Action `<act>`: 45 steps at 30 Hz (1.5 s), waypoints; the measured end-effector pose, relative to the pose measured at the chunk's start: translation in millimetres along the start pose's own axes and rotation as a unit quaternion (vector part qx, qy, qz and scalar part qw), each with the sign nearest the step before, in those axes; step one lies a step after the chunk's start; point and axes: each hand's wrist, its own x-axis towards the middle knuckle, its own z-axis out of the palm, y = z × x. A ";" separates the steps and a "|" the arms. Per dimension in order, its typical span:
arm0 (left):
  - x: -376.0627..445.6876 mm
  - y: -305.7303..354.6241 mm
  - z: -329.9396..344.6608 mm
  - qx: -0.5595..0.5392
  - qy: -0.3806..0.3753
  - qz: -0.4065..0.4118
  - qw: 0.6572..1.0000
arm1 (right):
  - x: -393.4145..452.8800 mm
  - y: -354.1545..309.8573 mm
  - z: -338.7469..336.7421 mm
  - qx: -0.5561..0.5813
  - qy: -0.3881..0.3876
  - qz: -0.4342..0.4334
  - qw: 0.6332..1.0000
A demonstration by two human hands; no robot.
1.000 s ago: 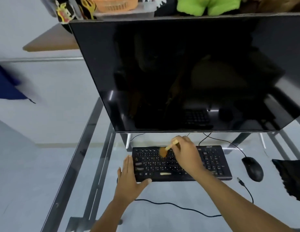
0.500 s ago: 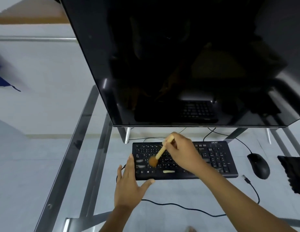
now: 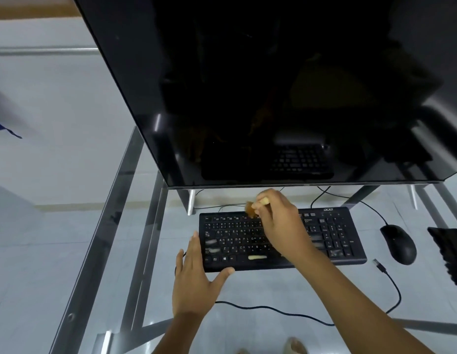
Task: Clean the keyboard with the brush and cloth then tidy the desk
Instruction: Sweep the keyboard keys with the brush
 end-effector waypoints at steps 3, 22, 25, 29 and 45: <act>1.0 -1.3 2.0 0.011 0.012 0.010 1.000 | 0.1 -7.2 4.5 0.065 -0.102 0.037 0.992; 0.6 -1.0 3.1 0.014 -0.001 -0.015 1.000 | 16.0 -28.0 45.5 -0.024 -0.038 -0.048 0.998; 2.3 1.1 1.9 0.020 0.011 0.006 1.000 | 15.3 -23.5 41.2 0.010 -0.010 -0.049 0.999; 1.8 0.0 2.0 0.027 0.016 0.009 0.999 | 6.5 -21.0 43.2 -0.042 -0.053 -0.056 0.996; 2.6 0.5 3.4 0.034 0.037 0.032 0.998 | -11.8 -6.0 14.9 -0.088 -0.042 -0.003 0.995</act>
